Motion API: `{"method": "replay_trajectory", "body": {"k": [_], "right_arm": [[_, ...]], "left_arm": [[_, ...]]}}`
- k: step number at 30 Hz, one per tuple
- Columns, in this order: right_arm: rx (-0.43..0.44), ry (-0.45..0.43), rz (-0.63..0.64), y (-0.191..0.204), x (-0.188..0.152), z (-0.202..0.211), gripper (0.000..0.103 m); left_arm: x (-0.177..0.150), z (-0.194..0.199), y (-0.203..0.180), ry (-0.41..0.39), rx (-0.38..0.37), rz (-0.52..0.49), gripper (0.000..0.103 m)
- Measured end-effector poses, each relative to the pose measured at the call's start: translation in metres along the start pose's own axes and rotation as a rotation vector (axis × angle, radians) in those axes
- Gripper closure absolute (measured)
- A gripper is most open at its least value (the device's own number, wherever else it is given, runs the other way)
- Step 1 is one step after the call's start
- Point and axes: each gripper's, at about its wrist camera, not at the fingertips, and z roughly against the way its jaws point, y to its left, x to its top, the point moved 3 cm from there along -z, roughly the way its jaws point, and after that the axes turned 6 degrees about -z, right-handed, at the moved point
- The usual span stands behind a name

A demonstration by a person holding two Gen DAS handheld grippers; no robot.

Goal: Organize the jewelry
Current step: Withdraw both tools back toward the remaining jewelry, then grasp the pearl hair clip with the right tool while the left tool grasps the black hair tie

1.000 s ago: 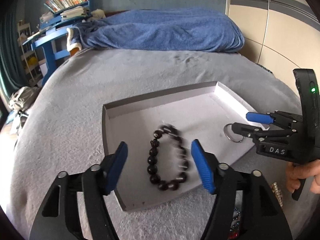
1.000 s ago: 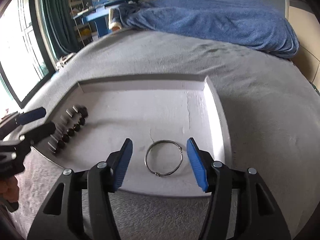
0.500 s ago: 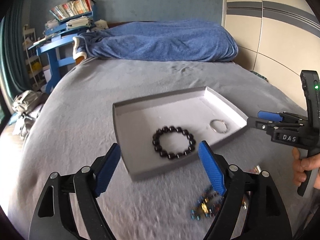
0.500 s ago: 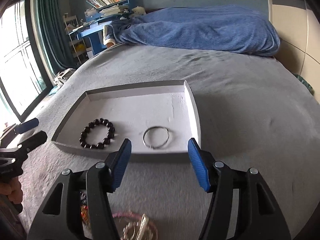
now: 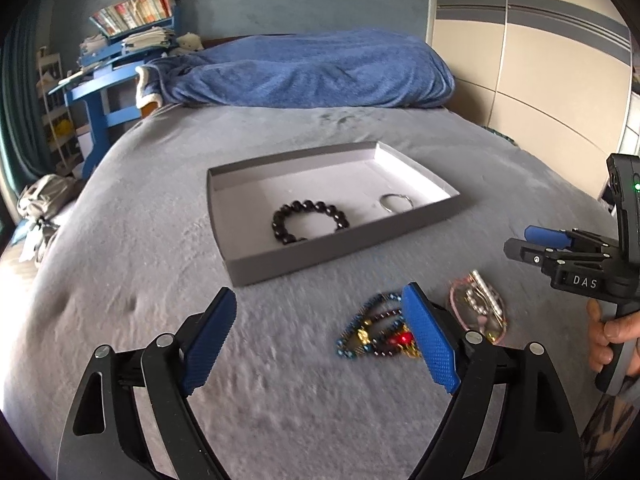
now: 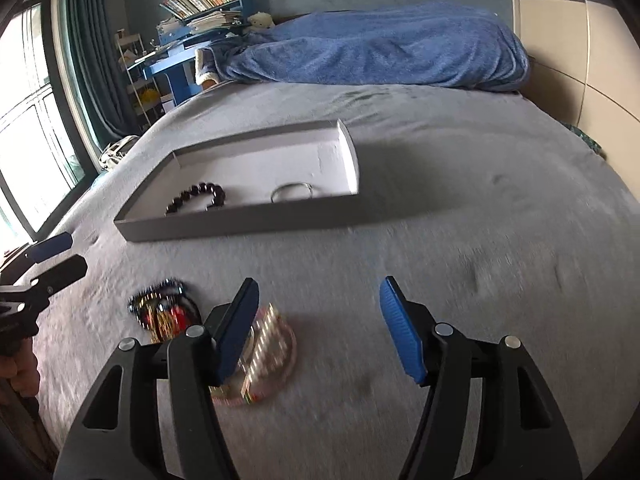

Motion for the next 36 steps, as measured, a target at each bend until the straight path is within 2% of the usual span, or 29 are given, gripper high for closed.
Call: {"method": "replay_trajectory", "body": {"k": [10, 18, 21, 23, 25, 29, 33, 35, 36], "right_arm": [[-0.008, -0.018, -0.051, -0.029, -0.031, 0.022, 0.04], [-0.004, 0.0, -0.036, -0.036, -0.04, 0.024, 0.04], [0.01, -0.001, -0.029, -0.032, -0.04, 0.024, 0.04], [0.022, 0.003, -0.017, -0.028, -0.041, 0.022, 0.04], [0.035, 0.012, 0.001, -0.021, -0.042, 0.019, 0.04], [0.06, 0.027, 0.032, -0.008, -0.043, 0.015, 0.04], [0.069, 0.045, 0.05, -0.002, -0.045, 0.01, 0.04], [0.073, 0.046, 0.052, 0.0, -0.045, 0.009, 0.044], [0.077, 0.047, 0.051, 0.0, -0.045, 0.009, 0.05]], "left_arm": [[-0.014, -0.003, -0.016, 0.021, -0.032, -0.028, 0.016], [-0.021, -0.011, -0.03, 0.052, -0.048, -0.076, 0.017], [-0.024, -0.016, -0.032, 0.079, -0.051, -0.09, 0.023], [-0.027, -0.021, -0.031, 0.104, -0.045, -0.091, 0.035], [-0.027, -0.023, -0.029, 0.114, -0.049, -0.077, 0.039], [-0.022, -0.023, -0.032, 0.098, -0.108, -0.052, 0.042], [-0.014, -0.03, -0.047, 0.092, -0.147, -0.082, 0.045], [-0.012, -0.034, -0.053, 0.095, -0.159, -0.093, 0.051], [-0.011, -0.035, -0.055, 0.097, -0.161, -0.098, 0.052]]}}
